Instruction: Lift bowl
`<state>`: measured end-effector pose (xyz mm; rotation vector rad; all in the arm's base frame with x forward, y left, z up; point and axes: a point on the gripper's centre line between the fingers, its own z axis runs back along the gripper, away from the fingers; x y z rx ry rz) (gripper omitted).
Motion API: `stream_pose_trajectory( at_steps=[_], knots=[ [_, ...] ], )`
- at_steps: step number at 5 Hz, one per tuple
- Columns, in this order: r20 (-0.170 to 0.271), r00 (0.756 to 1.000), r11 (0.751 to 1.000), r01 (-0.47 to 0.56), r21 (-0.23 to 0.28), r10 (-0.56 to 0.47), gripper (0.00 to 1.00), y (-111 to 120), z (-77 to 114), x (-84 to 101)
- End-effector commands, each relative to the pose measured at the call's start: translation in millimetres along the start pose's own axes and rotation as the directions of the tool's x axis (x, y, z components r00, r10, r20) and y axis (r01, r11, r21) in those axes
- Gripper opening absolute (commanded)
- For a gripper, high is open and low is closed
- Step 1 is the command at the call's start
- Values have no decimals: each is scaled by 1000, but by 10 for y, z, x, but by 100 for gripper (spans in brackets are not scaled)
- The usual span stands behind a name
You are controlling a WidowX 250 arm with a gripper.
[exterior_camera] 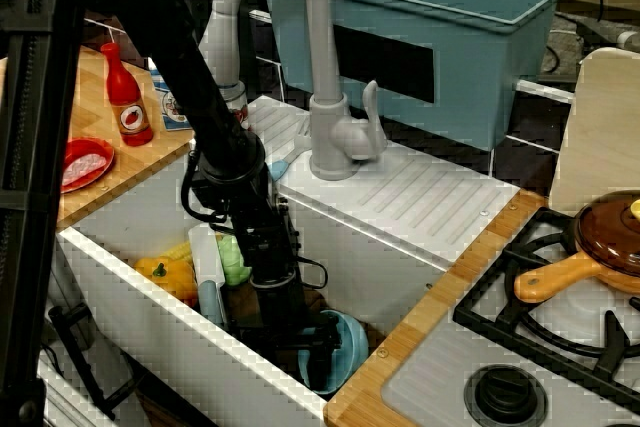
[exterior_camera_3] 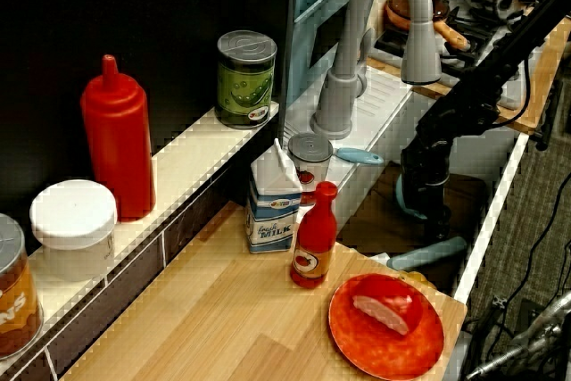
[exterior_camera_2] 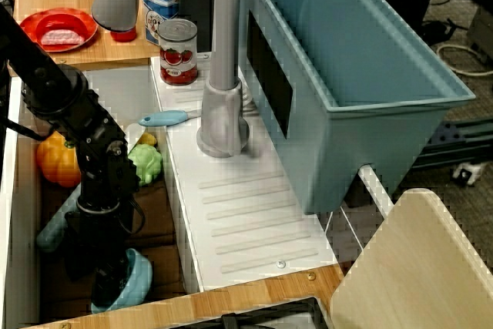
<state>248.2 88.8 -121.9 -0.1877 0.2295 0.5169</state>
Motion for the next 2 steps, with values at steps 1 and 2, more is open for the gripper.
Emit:
stream_pose_trajectory(
  at_steps=[1,2],
  knots=[
    [5,1000,1000,0,8,0,0,-54,87,166],
    [-6,1000,1000,-10,6,10,0,-46,101,212]
  ],
)
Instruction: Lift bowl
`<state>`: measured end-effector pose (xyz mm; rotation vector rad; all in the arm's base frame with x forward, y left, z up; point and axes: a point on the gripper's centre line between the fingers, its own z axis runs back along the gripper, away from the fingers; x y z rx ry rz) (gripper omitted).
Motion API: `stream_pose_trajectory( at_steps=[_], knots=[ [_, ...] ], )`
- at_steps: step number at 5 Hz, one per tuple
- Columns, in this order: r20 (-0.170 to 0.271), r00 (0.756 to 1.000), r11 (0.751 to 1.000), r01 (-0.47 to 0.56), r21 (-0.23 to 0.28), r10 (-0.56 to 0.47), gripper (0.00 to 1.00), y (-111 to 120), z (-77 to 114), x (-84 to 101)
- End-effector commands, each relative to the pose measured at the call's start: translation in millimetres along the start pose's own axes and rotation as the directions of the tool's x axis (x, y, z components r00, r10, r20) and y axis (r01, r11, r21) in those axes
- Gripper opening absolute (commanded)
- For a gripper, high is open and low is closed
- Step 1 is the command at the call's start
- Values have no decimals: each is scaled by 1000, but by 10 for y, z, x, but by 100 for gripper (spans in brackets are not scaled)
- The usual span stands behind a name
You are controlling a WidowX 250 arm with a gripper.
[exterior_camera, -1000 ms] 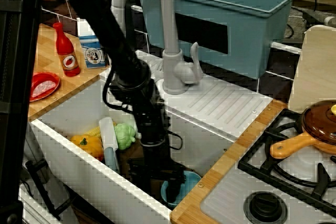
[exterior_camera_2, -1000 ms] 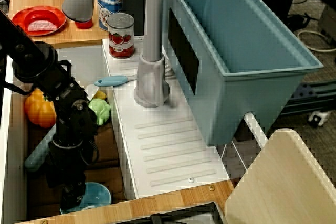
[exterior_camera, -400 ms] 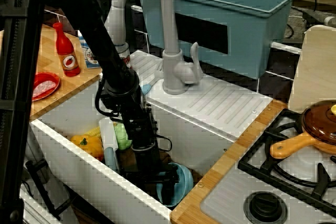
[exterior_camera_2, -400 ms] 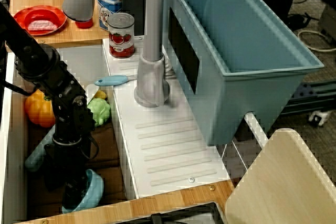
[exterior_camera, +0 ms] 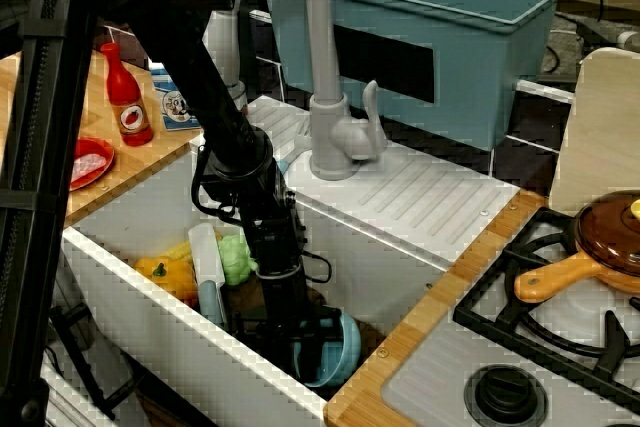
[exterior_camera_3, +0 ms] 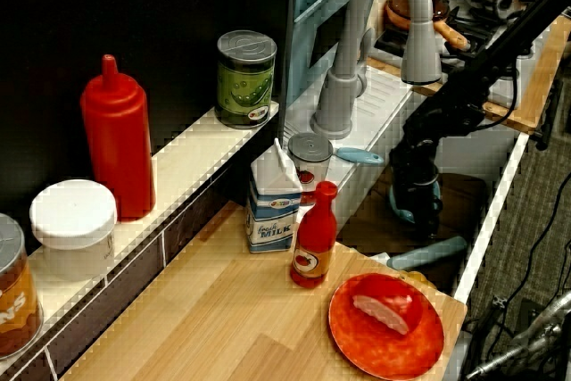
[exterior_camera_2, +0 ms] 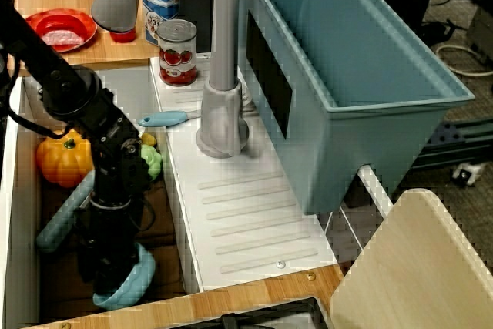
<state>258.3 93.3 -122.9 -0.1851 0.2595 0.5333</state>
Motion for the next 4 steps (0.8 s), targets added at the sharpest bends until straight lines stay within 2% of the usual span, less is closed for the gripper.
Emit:
stream_pose_trajectory(
  at_steps=[1,3,4],
  knots=[
    [20,1000,1000,4,3,-4,0,-15,104,124],
    [9,1000,1000,28,14,-28,0,58,228,65],
    [-19,997,996,79,36,-79,0,115,238,-32]
  ],
)
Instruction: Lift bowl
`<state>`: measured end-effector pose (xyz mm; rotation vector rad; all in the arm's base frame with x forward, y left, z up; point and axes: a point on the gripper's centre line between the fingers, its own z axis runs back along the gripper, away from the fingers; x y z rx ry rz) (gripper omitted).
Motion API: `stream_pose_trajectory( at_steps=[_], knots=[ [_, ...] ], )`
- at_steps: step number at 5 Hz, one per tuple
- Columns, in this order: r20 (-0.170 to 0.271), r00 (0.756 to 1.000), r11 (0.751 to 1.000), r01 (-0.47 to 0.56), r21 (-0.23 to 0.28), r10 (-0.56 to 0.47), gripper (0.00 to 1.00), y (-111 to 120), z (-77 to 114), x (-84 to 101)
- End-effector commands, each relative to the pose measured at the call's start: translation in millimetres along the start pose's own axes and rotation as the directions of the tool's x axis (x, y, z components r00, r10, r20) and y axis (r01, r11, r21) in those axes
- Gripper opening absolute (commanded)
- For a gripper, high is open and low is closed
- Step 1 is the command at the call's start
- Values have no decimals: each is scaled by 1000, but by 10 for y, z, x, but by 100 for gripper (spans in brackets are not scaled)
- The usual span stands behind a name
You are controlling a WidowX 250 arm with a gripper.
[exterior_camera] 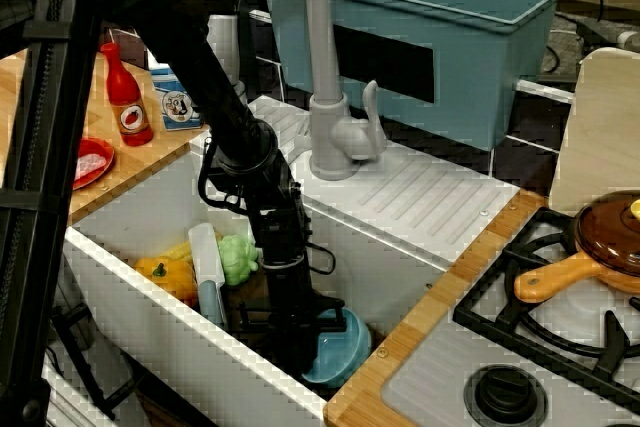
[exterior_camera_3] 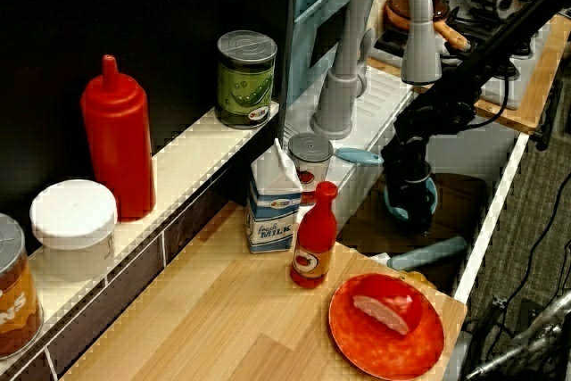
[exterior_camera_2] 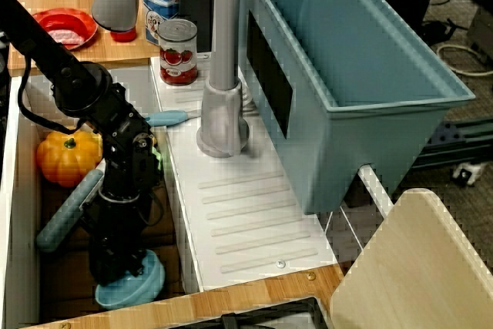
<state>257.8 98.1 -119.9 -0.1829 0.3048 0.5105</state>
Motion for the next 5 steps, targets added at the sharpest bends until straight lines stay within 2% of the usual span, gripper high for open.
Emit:
stream_pose_trajectory(
  at_steps=[1,2,3,4,5],
  knots=[
    [-21,992,992,122,32,-121,0,129,343,-162],
    [-33,986,986,164,-7,-164,0,22,701,-429],
    [-54,978,978,199,-69,-203,0,-94,1112,-615],
    [-78,973,970,208,-122,-219,0,-81,1262,-658],
    [-109,966,966,216,-139,-232,0,-121,1446,-677]
  ],
)
